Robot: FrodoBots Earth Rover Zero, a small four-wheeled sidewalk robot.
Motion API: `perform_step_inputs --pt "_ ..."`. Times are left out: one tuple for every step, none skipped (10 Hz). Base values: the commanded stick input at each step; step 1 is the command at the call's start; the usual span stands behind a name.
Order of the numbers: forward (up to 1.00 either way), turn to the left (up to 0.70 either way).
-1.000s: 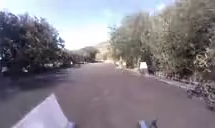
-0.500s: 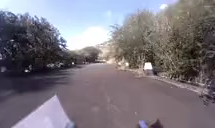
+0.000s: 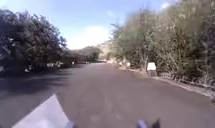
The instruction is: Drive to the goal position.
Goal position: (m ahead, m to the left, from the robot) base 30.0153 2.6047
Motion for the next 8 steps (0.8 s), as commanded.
perform_step_inputs --pt "0.5 0.0" --pt "0.5 0.0" --pt "0.5 0.0" --pt "0.5 0.0" --pt "0.5 0.0" --pt "0.5 0.0" --pt "0.5 0.0" --pt "0.5 0.0"
